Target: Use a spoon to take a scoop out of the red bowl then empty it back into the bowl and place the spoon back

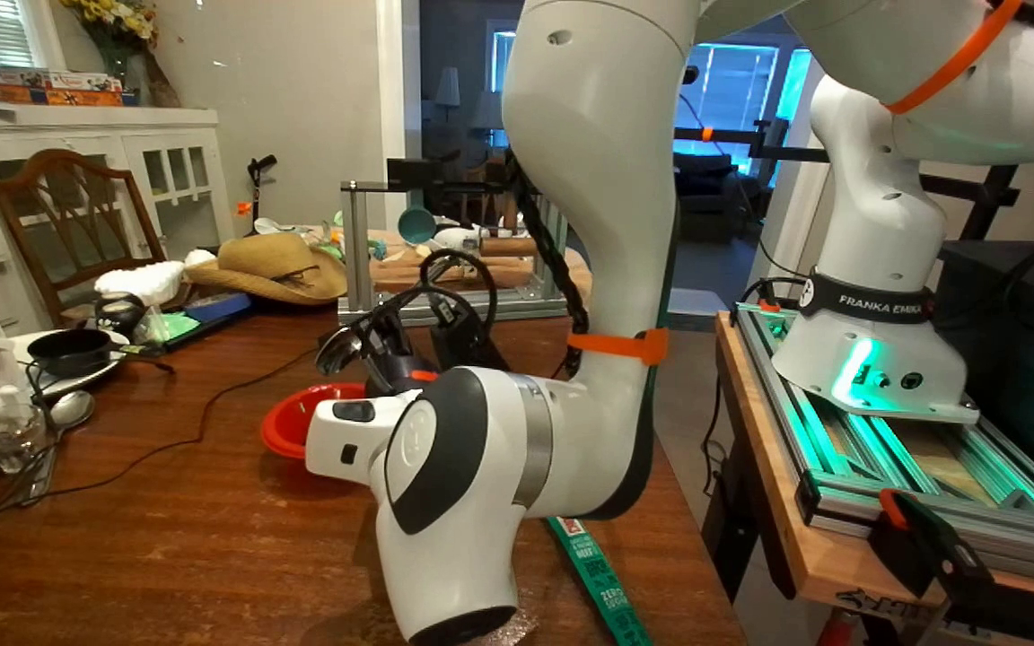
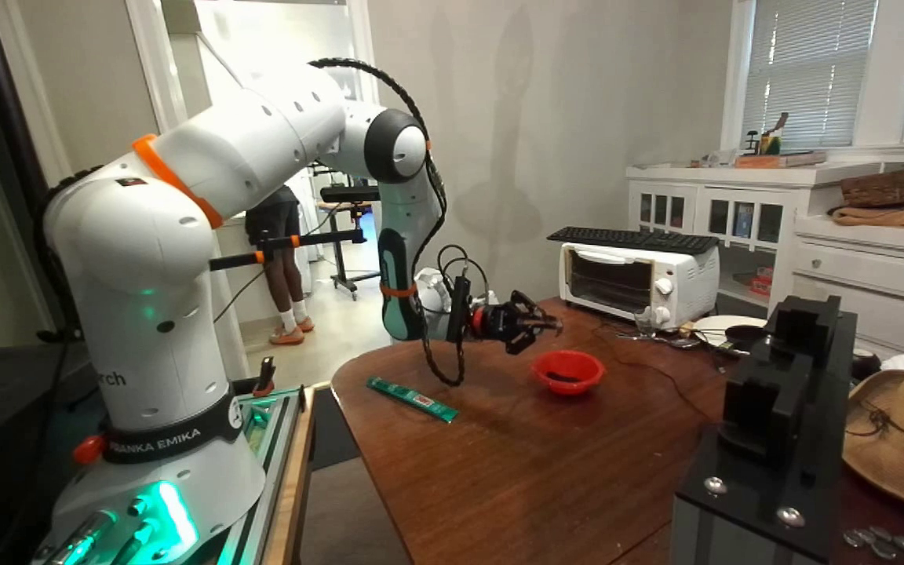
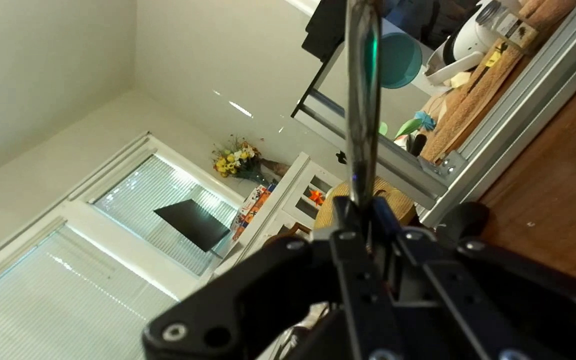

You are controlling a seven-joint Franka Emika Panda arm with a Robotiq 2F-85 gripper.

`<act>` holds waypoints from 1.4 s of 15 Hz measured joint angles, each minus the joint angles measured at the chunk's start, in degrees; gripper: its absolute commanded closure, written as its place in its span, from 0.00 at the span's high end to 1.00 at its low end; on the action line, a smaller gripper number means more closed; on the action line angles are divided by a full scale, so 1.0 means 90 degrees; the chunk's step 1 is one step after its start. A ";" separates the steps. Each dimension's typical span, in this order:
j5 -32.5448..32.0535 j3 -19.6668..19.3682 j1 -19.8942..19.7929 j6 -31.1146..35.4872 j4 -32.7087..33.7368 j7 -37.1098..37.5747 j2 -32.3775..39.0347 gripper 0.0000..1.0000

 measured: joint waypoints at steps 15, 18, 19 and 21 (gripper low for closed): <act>-0.0031 0.0028 0.0029 0.0004 0.0717 -0.1228 0.0437 0.03; -0.0006 0.0029 0.0011 -0.0017 0.0692 -0.1344 0.0437 0.03; 0.0018 0.0114 -0.0063 0.0148 0.0689 -0.1219 0.0423 0.03; 0.0017 0.0241 -0.0180 0.0376 0.0687 -0.1235 0.0387 0.03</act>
